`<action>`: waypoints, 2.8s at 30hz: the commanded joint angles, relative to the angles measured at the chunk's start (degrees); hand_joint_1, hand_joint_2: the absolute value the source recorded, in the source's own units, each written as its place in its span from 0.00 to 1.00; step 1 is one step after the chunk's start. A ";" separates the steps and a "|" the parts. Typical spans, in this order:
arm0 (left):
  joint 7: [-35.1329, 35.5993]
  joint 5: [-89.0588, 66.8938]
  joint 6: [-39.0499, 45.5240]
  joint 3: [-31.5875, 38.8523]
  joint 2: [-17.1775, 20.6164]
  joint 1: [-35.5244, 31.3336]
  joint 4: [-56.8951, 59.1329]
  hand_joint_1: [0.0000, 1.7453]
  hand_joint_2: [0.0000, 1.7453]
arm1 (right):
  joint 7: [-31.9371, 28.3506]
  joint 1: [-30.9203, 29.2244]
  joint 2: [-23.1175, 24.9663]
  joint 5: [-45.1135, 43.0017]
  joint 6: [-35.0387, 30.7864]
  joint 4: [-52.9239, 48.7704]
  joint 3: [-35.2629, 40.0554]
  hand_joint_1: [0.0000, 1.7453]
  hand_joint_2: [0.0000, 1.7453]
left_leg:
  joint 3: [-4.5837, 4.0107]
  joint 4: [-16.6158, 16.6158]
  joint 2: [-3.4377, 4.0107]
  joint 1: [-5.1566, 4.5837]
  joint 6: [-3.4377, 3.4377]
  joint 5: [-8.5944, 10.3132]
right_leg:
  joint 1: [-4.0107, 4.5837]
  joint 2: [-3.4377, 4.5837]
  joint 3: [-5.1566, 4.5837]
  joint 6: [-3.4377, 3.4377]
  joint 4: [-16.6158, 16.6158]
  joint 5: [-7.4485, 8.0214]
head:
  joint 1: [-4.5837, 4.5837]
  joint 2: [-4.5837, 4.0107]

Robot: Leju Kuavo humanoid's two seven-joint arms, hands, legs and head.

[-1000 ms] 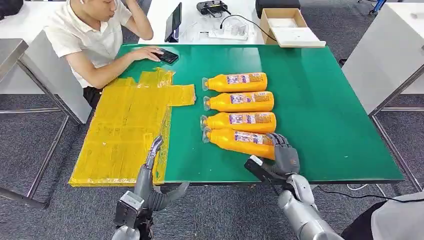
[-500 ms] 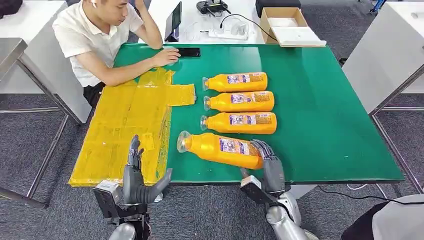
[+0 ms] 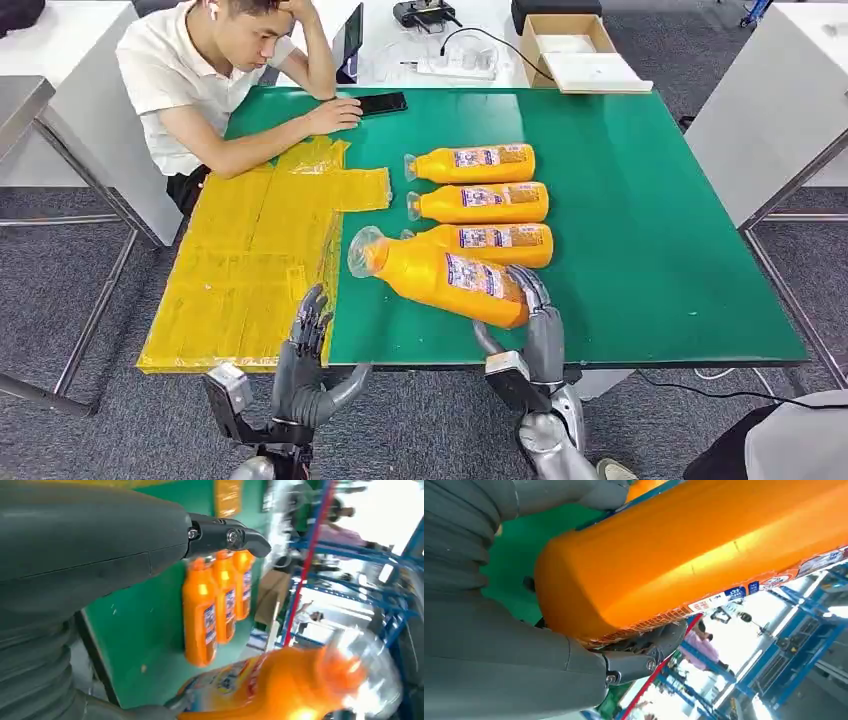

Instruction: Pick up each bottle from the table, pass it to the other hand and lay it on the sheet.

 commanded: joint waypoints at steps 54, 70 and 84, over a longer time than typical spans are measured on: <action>1.27 17.23 -12.25 2.15 -2.61 -0.19 -8.84 1.00 1.00 | -1.82 -1.59 4.71 -6.11 3.57 12.39 26.70 1.00 1.00 | 0.21 -0.05 0.04 0.08 -0.11 -0.09 | 0.09 -0.09 0.19 -0.14 -0.05 -0.12 | -0.02 0.00; 4.14 8.44 -6.67 6.71 1.46 -3.37 -3.05 1.00 1.00 | -1.82 3.05 -0.43 -1.81 -6.77 1.25 27.16 0.00 0.00 | 0.27 -0.11 0.00 0.09 -0.15 -0.07 | 0.10 -0.15 0.26 -0.18 -0.09 -0.13 | -0.04 0.00; -2.15 -16.44 23.27 13.10 2.29 -2.34 -6.69 1.00 1.00 | -1.82 11.32 1.93 -7.84 -13.58 -14.61 2.92 0.00 0.00 | 0.24 -0.03 0.05 0.08 -0.16 -0.15 | 0.10 -0.10 0.22 -0.20 0.00 -0.19 | -0.02 0.00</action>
